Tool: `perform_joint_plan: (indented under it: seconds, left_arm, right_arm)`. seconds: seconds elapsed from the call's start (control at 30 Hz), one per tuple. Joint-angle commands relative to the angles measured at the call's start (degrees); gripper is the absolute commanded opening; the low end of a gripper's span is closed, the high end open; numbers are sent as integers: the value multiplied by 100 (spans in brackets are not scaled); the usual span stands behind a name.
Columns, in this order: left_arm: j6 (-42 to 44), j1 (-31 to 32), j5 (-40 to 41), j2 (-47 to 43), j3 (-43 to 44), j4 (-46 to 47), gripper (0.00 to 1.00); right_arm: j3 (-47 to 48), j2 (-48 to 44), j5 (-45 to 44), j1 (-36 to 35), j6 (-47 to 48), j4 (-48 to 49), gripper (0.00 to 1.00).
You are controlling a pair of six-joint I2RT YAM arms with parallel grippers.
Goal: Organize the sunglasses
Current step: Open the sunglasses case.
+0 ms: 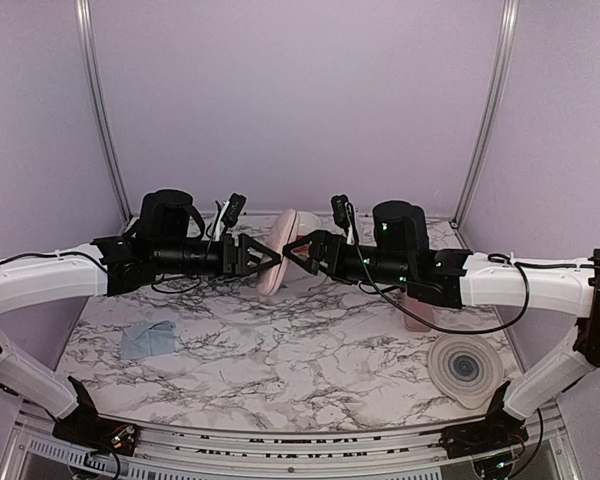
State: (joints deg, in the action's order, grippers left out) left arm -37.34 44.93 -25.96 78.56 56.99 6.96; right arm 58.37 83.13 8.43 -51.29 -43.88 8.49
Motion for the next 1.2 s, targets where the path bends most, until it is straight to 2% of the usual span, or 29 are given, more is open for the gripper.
perform_joint_plan:
  seconds: [0.0, 0.53, 0.63, 0.83, 0.93, 1.17]
  left_arm:
    - [-10, 104, -208, -166, 283, 404, 24]
    - [-59, 161, -219, -169, 343, 438, 23]
    - [-40, 187, -202, -149, 330, 438, 23]
    - [1, 233, -191, -122, 361, 438, 22]
    - [27, 265, -191, -114, 374, 445, 22]
    - [91, 345, -126, -52, 382, 452, 22]
  right_arm:
    - [48, 19, -394, -30, 138, -521, 95]
    - [-61, -63, -577, -30, 222, -665, 95]
    - [-45, -11, -435, -31, 222, -552, 90]
    - [-21, 104, -285, -30, 184, -457, 65]
    - [43, 179, -202, -30, 156, -429, 56]
    - [148, 353, 98, -31, 84, -266, 52]
